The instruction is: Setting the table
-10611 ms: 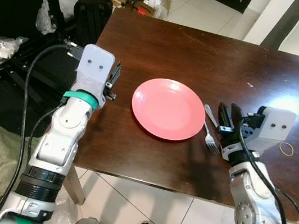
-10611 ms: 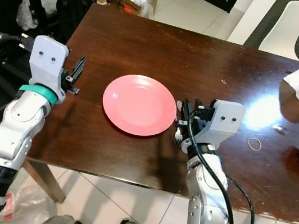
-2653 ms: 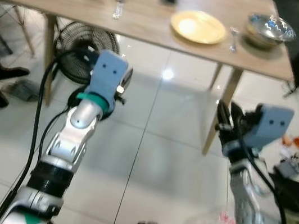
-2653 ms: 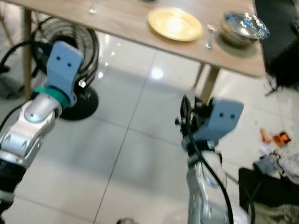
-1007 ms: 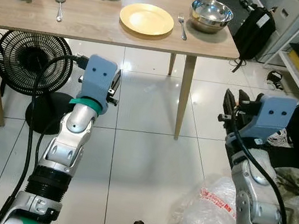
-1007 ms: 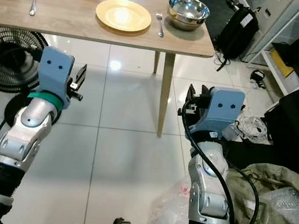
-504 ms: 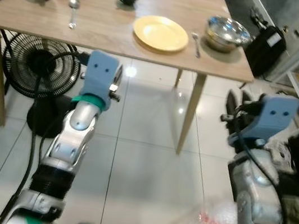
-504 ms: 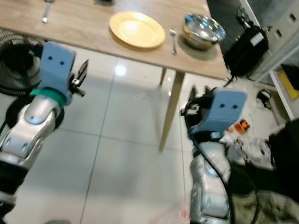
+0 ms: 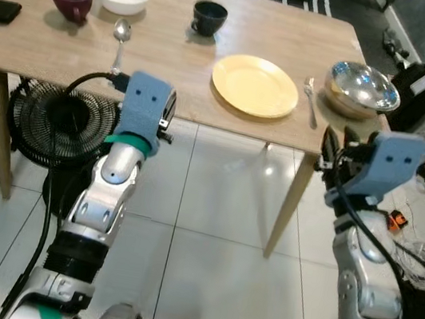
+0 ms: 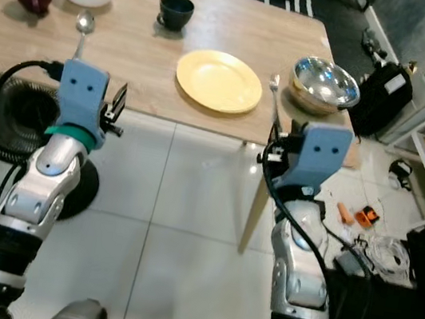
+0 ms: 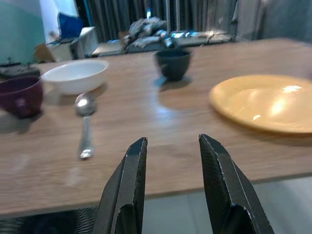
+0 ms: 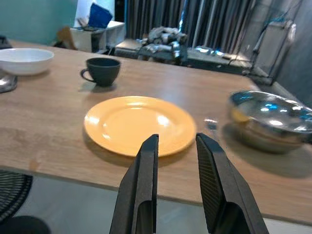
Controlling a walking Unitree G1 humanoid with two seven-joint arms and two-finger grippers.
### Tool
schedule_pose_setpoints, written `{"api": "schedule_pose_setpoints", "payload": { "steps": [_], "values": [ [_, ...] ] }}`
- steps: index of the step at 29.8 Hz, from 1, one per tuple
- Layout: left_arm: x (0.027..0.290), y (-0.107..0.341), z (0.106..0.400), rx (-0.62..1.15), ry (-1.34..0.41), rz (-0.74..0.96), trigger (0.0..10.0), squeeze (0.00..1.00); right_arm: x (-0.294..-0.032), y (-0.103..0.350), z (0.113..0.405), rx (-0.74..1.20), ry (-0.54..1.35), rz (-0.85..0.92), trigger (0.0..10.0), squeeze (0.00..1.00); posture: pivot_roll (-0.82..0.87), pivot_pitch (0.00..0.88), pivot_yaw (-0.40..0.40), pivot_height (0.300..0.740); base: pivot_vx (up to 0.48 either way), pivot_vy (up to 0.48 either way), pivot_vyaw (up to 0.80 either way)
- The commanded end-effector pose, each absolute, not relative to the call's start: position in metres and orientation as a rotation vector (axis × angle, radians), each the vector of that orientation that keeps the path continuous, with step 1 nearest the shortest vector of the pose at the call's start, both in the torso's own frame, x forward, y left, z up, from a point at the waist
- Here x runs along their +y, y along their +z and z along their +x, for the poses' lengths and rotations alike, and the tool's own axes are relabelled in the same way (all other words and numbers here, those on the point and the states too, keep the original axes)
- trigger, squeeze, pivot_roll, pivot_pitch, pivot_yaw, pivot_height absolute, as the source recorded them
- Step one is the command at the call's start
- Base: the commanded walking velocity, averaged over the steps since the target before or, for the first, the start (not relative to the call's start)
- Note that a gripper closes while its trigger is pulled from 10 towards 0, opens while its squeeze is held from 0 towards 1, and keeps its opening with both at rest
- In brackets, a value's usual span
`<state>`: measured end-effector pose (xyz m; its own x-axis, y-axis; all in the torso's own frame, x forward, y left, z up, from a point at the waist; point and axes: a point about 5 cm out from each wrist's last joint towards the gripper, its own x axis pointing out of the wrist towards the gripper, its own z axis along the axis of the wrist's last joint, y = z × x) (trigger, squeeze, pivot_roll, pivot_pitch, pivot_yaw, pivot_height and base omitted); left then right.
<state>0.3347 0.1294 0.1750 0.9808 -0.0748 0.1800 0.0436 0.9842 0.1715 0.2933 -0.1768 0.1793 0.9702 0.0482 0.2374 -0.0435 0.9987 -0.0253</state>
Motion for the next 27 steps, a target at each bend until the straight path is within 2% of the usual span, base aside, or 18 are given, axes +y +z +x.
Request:
{"api": "schedule_pose_setpoints", "payload": {
  "steps": [1,8,19,27],
  "values": [
    [0.1221,0.1723,0.3340,-0.175,-0.081,0.165,10.0,0.00,-0.1839,0.1779,0.2919,-0.233,0.021,-0.031,10.0,0.00,0.07,0.000,-0.021,0.740,0.424,0.000,0.00],
    [0.1224,0.1787,0.3358,-0.190,-0.090,0.166,10.0,0.00,-0.1847,0.1783,0.2924,-0.233,0.013,0.004,10.0,0.00,0.07,0.000,-0.018,0.740,0.424,0.000,0.00],
    [0.1224,0.1811,0.3370,-0.196,-0.101,0.172,10.0,0.00,-0.1867,0.1775,0.2921,-0.230,-0.001,0.020,10.0,0.00,0.07,0.000,-0.012,0.740,0.422,0.000,-0.80],
    [0.1209,0.1811,0.3373,-0.194,-0.108,0.172,10.0,0.00,-0.1875,0.1782,0.2922,-0.235,-0.008,0.010,10.0,0.00,0.07,0.000,-0.009,0.740,0.415,0.000,0.00]
  ]
}}
